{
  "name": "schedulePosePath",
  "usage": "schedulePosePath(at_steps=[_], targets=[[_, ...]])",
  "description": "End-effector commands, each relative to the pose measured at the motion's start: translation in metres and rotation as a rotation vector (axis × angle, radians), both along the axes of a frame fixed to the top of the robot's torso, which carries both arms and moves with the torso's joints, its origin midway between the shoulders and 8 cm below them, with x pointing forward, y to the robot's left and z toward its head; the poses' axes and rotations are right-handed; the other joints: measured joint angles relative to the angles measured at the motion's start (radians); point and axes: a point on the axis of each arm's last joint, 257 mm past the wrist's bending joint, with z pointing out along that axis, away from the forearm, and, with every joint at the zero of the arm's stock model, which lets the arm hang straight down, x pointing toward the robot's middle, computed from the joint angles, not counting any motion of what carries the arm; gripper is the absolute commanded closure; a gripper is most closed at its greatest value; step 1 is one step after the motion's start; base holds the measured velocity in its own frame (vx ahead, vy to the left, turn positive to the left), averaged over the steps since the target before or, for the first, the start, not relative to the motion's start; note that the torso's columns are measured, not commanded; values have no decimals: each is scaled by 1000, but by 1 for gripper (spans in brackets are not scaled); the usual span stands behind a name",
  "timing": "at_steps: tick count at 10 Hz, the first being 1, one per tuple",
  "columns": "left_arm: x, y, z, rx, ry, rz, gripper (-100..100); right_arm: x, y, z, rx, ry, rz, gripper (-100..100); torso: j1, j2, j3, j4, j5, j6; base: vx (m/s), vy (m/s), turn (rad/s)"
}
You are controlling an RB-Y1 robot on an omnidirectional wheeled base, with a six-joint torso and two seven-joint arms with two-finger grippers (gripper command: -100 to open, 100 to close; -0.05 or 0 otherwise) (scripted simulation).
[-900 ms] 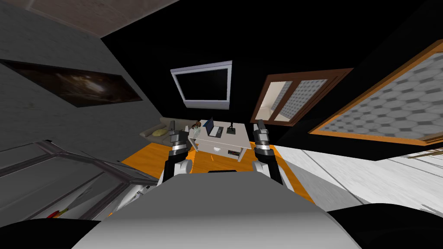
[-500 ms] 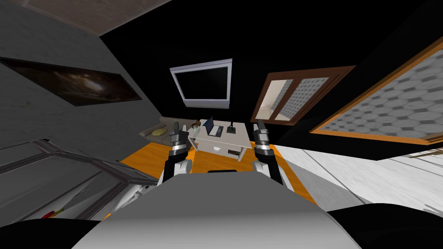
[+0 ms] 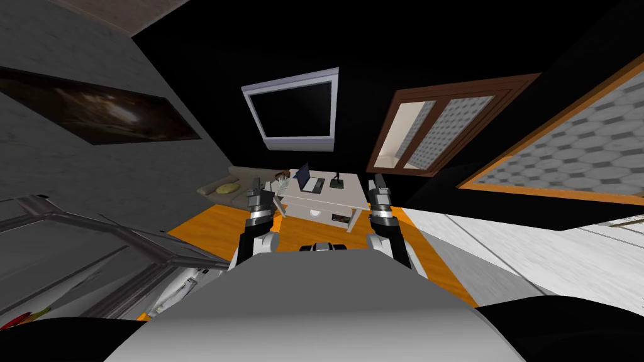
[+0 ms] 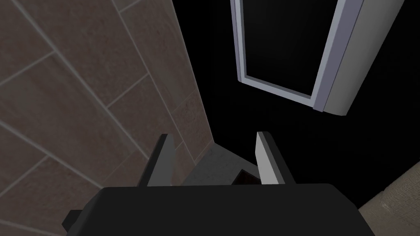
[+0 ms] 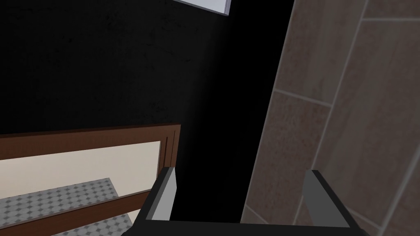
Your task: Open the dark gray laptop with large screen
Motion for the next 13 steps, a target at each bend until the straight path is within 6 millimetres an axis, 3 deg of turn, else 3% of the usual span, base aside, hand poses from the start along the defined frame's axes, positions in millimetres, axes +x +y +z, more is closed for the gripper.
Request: schedulePosePath(at_steps=[1, 3, 13], targets=[[2, -4, -2, 28, 13, -21, -100, 0, 0, 0, 0, 0, 0, 0, 0, 74, -148, 74, 0, 0, 17, 6, -19], [7, -8, -7, 60, 39, -54, -100, 0, 0, 0, 0, 1, 0, 0, 1, 116, -237, 116, 0, 0, 30, 16, -28], [40, -12, -45, 10, 209, -171, -100, 0, 0, 0, 0, 1, 0, 0, 0, 121, -241, 121, 0, 0, 65, 32, -48]])
